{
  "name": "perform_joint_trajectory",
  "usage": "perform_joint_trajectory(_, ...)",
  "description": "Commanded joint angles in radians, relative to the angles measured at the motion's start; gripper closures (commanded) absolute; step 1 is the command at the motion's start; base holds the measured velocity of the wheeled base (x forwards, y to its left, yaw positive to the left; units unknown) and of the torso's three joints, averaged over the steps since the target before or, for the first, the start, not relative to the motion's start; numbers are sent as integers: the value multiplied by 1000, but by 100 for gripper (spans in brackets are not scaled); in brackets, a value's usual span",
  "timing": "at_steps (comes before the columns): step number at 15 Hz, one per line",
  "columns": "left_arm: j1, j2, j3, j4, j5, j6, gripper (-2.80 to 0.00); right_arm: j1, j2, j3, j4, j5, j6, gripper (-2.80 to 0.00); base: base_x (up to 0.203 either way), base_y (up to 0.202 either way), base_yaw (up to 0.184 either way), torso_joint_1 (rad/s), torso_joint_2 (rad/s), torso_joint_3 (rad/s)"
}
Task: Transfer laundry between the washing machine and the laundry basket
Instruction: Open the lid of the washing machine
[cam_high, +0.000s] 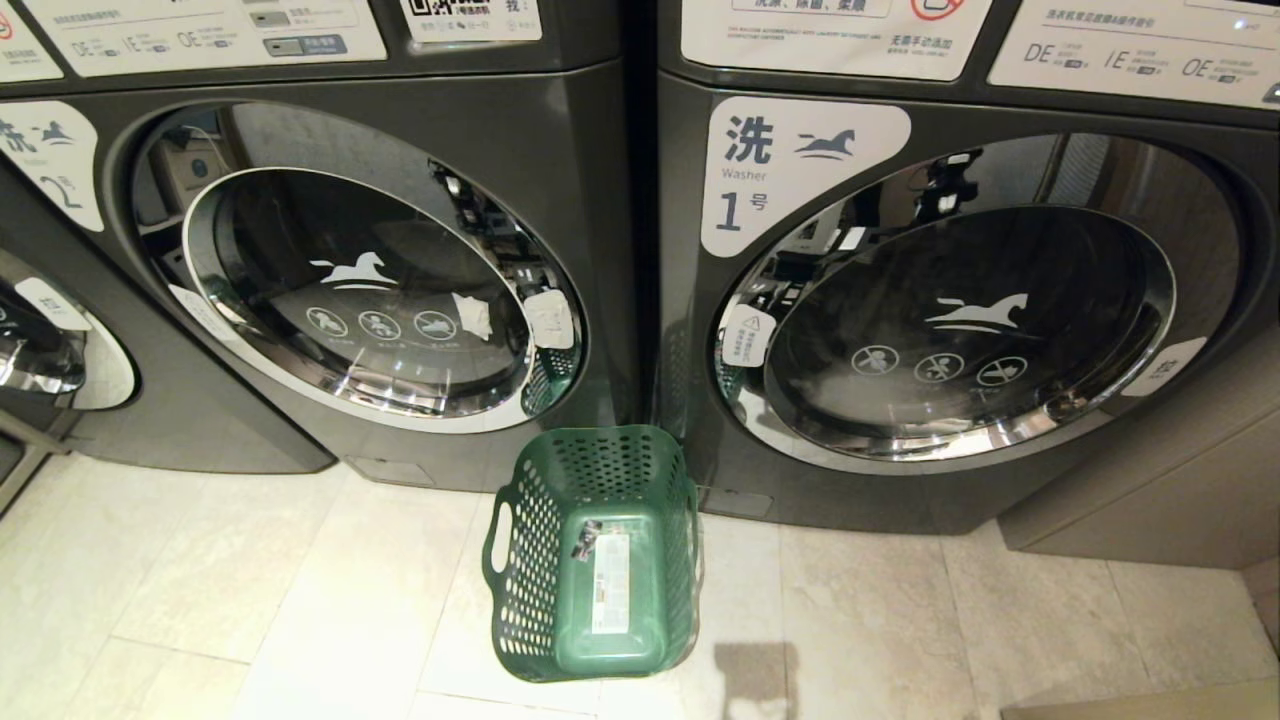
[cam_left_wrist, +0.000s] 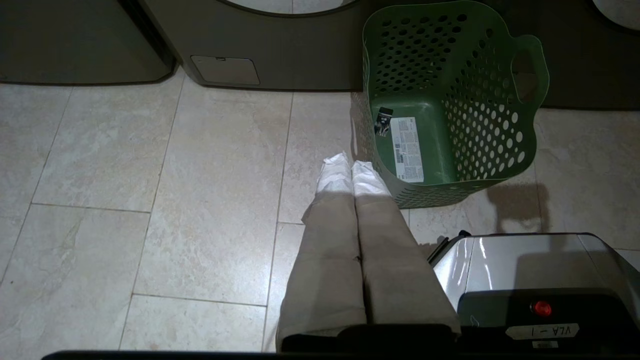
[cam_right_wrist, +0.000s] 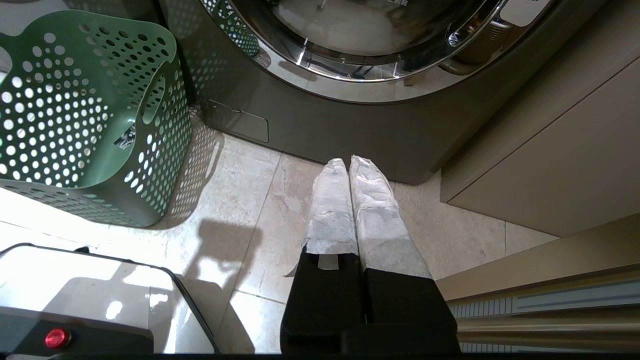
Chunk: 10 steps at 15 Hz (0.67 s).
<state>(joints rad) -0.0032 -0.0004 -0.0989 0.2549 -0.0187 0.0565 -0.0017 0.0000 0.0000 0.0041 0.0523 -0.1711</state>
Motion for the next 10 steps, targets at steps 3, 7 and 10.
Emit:
perform_joint_trajectory(3, 0, 0, -1, 1, -1, -1, 0, 0, 1, 0, -1, 1, -2, 0, 0, 0, 0, 0, 0, 0)
perform_joint_trajectory(7, 0, 0, -2, 2, -1, -14, 0, 0, 0, 0, 0, 1, 7, 0, 0, 0, 0, 0, 0, 0)
perform_joint_trajectory(10, 0, 2, -1, 3, -1, -18, 0, 0, 1, 0, 0, 1, 6, 0, 0, 0, 0, 0, 0, 0)
